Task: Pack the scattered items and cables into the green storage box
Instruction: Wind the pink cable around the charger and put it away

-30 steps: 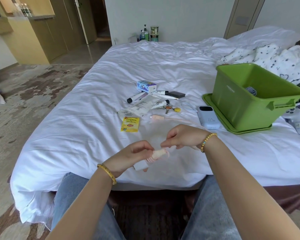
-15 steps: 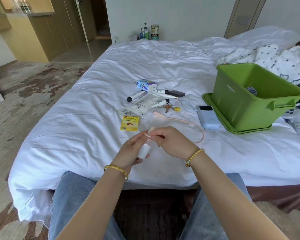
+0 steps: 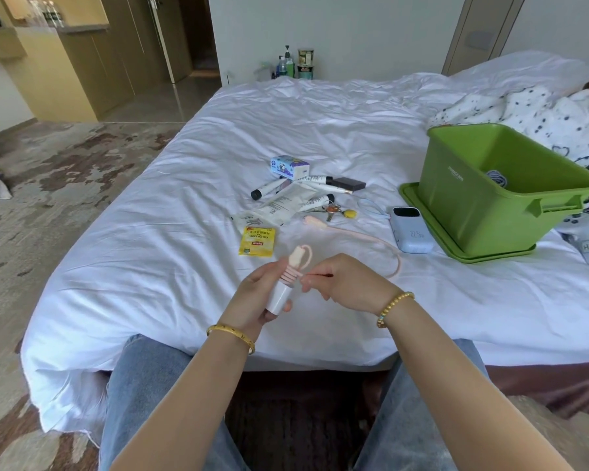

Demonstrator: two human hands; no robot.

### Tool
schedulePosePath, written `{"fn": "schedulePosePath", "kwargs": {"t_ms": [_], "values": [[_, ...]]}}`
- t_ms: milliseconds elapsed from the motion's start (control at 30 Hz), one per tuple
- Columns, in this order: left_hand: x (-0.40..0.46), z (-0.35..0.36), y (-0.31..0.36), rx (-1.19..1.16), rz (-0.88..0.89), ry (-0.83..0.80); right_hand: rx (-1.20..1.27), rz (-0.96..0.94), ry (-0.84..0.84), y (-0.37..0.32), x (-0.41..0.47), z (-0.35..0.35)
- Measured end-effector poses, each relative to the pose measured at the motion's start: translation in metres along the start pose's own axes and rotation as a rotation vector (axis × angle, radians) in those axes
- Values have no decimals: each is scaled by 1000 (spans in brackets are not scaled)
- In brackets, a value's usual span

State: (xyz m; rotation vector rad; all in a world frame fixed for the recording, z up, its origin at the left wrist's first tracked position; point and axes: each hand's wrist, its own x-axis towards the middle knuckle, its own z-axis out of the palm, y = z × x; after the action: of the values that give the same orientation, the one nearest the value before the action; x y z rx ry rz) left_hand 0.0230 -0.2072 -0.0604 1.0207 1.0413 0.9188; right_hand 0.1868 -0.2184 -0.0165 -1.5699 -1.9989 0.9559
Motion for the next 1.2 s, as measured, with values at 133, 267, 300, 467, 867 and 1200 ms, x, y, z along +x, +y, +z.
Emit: {"fn": "schedulePosePath", "kwargs": {"t_ms": [133, 267, 300, 467, 867, 1200], "values": [[-2, -3, 0, -37, 104, -137, 168, 56, -198, 9, -2, -9], [-3, -11, 3, 72, 117, -313, 125, 98, -284, 18, -6, -22], [-4, -12, 6, 136, 100, -361, 117, 114, -272, 20, -5, -24], [-7, -4, 17, 675, 17, -485, -25, 165, -242, 14, 5, -23], [0, -1, 8, 480, -91, -92, 52, 12, 33, -2, 5, -4], [-2, -5, 4, 48, -65, -47, 219, 12, 80, 4, 2, -2]]}}
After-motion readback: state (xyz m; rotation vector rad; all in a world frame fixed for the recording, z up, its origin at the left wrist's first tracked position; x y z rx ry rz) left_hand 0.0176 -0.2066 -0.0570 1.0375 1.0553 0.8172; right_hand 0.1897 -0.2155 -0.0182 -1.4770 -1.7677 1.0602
